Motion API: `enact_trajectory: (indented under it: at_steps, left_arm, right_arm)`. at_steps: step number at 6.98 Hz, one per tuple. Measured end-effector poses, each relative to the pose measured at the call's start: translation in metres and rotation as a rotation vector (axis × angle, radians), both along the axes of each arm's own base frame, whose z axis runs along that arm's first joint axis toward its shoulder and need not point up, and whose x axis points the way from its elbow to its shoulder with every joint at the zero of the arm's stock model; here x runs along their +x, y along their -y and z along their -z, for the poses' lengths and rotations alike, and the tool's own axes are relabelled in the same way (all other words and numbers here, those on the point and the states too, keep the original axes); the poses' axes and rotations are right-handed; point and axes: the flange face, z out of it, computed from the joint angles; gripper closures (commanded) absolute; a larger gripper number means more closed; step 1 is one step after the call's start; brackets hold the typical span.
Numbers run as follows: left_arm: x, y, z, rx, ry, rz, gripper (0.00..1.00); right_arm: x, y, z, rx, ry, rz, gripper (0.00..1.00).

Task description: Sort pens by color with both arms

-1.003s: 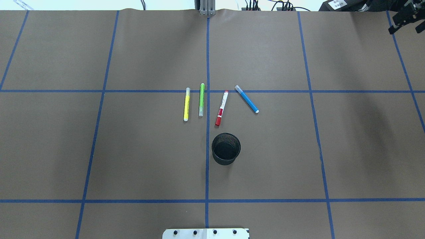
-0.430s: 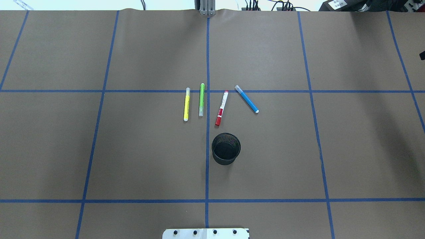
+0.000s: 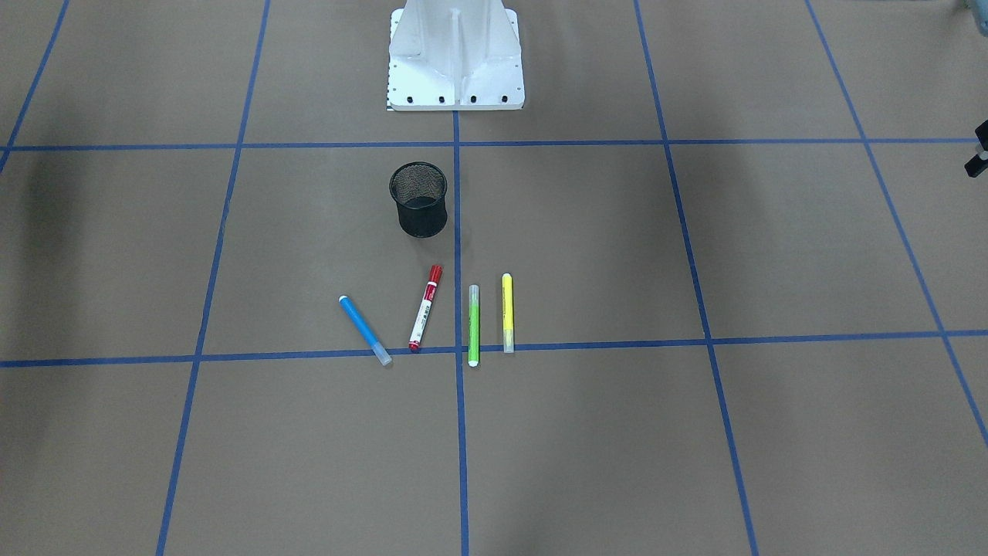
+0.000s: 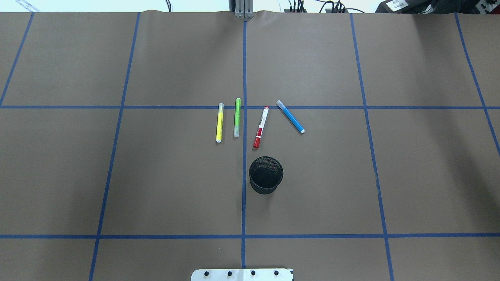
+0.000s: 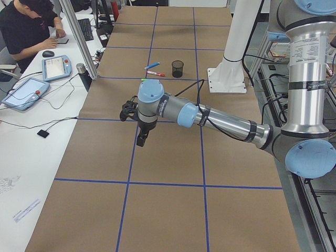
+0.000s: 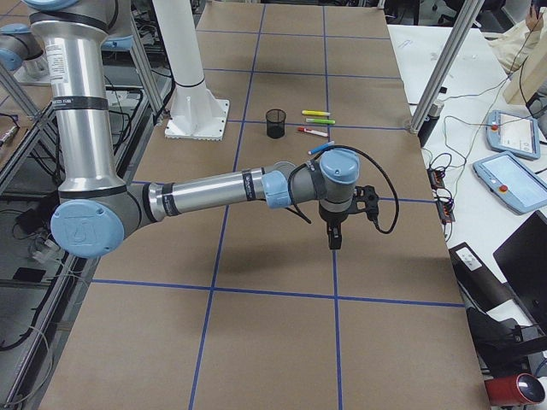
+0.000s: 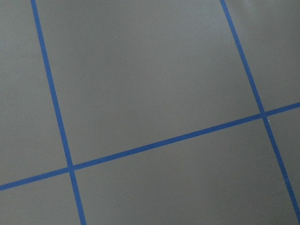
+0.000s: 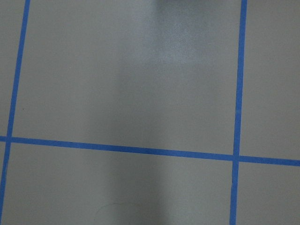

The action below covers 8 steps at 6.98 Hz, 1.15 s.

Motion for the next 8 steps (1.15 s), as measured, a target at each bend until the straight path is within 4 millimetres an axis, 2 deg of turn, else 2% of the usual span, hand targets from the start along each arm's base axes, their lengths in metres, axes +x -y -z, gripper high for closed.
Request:
enact_trajectory:
  at_steps: [2, 4, 8]
  left_arm:
    - [-0.002, -0.011, -0.001, 0.006, -0.004, 0.012, 0.01]
    - [-0.003, -0.013, 0.000, 0.009, -0.005, 0.015, 0.01]
    - [-0.003, -0.013, 0.000, 0.009, -0.005, 0.016, 0.01]
  right_arm:
    - [0.002, -0.006, -0.008, -0.008, -0.012, 0.001, 0.01]
    - [0.005, -0.016, -0.019, -0.026, -0.021, -0.005, 0.01]
    - [0.007, -0.020, -0.023, -0.038, -0.019, -0.009, 0.01]
